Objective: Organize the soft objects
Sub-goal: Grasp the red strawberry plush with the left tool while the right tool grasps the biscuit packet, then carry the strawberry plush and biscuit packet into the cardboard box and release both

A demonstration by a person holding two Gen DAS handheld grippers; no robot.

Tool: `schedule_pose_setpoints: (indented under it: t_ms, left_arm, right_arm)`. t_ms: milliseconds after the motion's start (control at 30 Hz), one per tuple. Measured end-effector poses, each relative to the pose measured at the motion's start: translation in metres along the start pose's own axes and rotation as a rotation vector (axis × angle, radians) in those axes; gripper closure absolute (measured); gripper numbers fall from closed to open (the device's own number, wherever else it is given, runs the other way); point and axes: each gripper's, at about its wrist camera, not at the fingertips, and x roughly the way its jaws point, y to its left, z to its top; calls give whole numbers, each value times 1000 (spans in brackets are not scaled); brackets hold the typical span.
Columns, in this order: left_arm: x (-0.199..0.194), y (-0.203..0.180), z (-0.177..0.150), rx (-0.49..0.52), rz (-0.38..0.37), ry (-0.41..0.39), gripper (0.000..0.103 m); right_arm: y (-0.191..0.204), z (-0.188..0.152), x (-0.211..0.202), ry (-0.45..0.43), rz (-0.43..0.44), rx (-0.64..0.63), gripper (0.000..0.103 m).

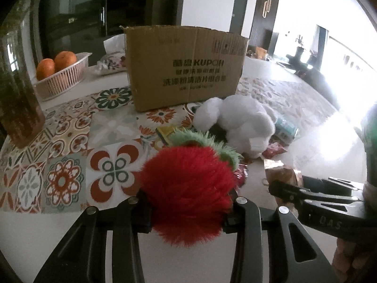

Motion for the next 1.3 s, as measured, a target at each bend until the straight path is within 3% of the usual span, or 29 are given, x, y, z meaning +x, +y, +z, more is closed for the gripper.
schedule_pose_setpoints:
  t_ms: [667,1300]
  left_arm:
    - [-68,-38,24,-143,97,-102,64]
    - [-94,-46,84,-144,140,-250,64]
  right_arm:
    - [-9,39,-67,-190,136,-134,55]
    - [-4,95,-100,-327,207,-151,55]
